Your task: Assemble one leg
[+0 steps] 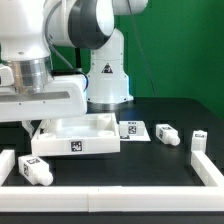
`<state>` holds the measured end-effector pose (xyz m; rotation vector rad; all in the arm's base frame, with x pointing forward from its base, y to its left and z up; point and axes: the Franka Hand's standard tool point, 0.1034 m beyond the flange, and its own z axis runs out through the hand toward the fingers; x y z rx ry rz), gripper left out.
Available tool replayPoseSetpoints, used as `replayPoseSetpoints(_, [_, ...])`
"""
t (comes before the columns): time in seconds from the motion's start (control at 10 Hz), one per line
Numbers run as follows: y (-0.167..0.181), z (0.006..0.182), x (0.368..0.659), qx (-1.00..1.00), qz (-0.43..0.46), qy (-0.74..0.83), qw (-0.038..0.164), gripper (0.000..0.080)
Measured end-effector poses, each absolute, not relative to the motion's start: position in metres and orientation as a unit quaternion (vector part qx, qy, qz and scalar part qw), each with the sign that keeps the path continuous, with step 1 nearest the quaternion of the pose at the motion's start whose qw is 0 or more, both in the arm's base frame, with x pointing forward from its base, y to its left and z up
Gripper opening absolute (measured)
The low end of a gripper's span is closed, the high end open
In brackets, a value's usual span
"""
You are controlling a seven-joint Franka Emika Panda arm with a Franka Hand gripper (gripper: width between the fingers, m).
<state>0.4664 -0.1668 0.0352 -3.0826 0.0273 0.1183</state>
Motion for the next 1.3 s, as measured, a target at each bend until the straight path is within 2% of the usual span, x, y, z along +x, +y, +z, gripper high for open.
replayPoseSetpoints(0.4, [-0.164, 0.033, 0.463, -0.998, 0.044, 0.01, 0.032, 0.0055])
replayPoseSetpoints(0.5, [-0.147, 0.037, 0.472, -0.997, 0.052, 0.044, 0.031, 0.0055])
replayPoseSetpoints(0.7, [-0.102, 0.041, 0.515, -0.995, 0.056, 0.072, 0.026, 0.0055])
replayPoseSetpoints(0.8, [-0.091, 0.041, 0.536, -0.994, 0.063, 0.09, 0.026, 0.0055])
replayPoseSetpoints(1.3, [-0.089, 0.035, 0.539, -0.994, 0.063, 0.086, 0.024, 0.0055])
